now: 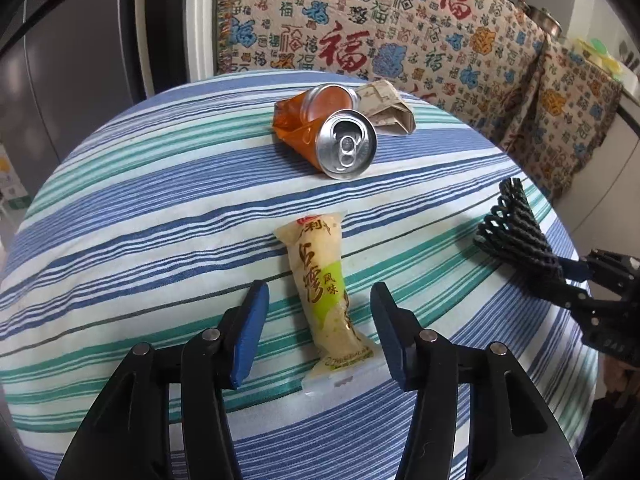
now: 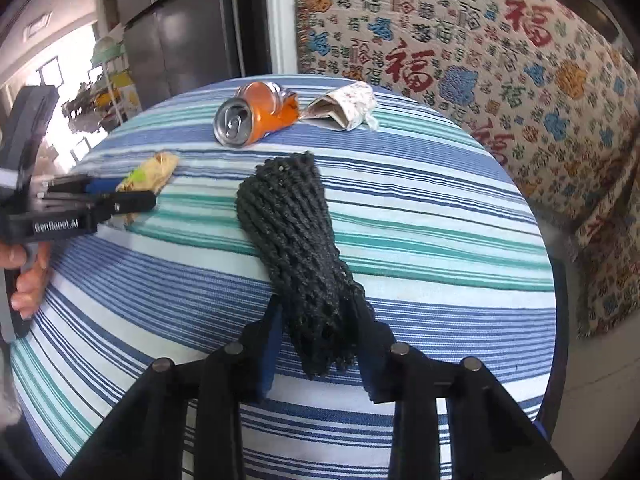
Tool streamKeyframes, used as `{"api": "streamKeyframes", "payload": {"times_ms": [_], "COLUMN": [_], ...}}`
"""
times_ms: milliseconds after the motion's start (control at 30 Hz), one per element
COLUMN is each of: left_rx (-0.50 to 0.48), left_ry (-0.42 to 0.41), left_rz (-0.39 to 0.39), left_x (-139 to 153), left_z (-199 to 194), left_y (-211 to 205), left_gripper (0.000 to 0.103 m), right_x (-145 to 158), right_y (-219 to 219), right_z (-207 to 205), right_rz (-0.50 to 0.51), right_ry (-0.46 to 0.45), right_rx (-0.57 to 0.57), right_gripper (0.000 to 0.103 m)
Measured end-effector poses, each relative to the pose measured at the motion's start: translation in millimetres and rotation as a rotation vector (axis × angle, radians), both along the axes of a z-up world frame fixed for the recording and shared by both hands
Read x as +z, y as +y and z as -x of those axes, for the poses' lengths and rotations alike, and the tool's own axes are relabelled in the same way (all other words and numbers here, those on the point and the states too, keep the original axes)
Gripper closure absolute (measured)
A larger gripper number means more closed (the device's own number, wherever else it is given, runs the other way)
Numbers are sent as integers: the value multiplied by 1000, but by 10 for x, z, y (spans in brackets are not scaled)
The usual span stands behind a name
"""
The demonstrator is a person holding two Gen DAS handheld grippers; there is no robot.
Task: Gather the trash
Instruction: 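Grasp the yellow-green snack wrapper with the left tool while the right tool grasps the black foam mesh, then carry the snack wrapper and black mesh over the blue wastebasket with both tools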
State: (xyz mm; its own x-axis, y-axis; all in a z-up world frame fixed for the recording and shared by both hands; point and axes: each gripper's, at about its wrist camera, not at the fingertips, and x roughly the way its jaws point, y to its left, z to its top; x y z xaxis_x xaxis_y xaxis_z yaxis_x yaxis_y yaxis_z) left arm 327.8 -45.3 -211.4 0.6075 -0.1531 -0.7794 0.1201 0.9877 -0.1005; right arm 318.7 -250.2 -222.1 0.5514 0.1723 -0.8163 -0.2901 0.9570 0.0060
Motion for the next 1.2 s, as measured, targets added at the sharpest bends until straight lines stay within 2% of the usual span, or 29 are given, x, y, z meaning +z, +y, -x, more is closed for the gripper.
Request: {"api": "streamKeyframes", "payload": {"times_ms": [67,133,200,267,400,433,467,500,533,567,633,900,1200], "left_rx": [-2,-4,-5,1,11,11,9,5,4,4,-7,-72,-171], "left_ry": [-6,-13,-14,-13,-7,-8,-9,-9,-16,-32,-57,-123,-162], "left_rz": [-26,-62,-80,-75,-51,-48,-44,-42,-44,-45,-38,26,-2], "left_x": [-8,-19,-24,-19,4,8,14,22,38,64,128,395,600], "left_z": [-4,2,9,12,30,37,41,46,57,69,91,248,467], "left_y": [-36,-82,-95,-71,-5,12,18,18,17,21,21,-126,-769], "left_gripper": [42,41,41,42,43,47,60,71,74,75,86,87,87], "right_x": [49,103,161,200,171,149,132,116,108,126,194,436,593], "right_y": [-19,47,90,141,246,251,279,295,292,267,186,-149,-580], "right_z": [19,58,97,136,133,106,102,95,84,93,121,329,584], "right_rz": [-131,-199,-160,-81,-4,10,24,37,46,30,-31,-114,-137], "right_ry": [46,64,18,-48,-65,-62,-54,-37,-19,-16,-4,-29,-64], "right_rx": [2,23,11,21,84,101,114,119,108,85,54,-79,-188], "right_gripper": [70,68,37,35,35,35,43,71,87,88,88,88,88]}}
